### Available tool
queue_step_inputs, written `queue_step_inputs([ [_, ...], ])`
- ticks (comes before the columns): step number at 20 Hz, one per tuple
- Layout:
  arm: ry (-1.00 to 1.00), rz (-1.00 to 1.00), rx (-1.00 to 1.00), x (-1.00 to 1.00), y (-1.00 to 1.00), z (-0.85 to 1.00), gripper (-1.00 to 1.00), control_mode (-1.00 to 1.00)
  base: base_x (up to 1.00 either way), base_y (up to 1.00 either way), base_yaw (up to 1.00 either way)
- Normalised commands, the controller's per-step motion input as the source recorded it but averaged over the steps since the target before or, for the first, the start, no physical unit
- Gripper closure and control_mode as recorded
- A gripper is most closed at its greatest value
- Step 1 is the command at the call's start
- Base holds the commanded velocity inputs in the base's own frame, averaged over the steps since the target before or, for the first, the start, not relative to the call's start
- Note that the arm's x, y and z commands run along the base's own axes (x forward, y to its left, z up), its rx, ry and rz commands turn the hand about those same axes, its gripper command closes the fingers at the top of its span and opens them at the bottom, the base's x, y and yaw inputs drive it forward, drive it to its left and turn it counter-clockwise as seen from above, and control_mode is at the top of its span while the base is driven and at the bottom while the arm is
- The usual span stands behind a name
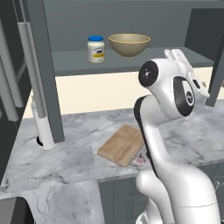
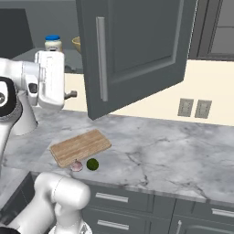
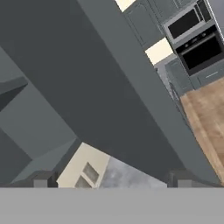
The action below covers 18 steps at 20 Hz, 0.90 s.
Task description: Open the cabinet. Place the bowl and condiment on the counter. Then place the lime and garlic on the cutting board.
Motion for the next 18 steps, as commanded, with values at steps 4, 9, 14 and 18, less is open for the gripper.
queue_step_inputs([
  [4,0.00,-0.16,0.00,0.00,-0.23,0.06,-1.00,-1.00,0.00,0.00,0.00],
  [9,0.00,-0.11,0.00,0.39,-0.03,-0.05,-1.00,-1.00,0.00,0.00,0.00],
  [14,0.00,-0.06,-0.01,0.64,0.01,-0.08,-1.00,-1.00,0.00,0.00,0.00],
  [18,0.00,-0.10,0.00,0.17,-0.14,0.06,-1.00,-1.00,0.00,0.00,0.00],
])
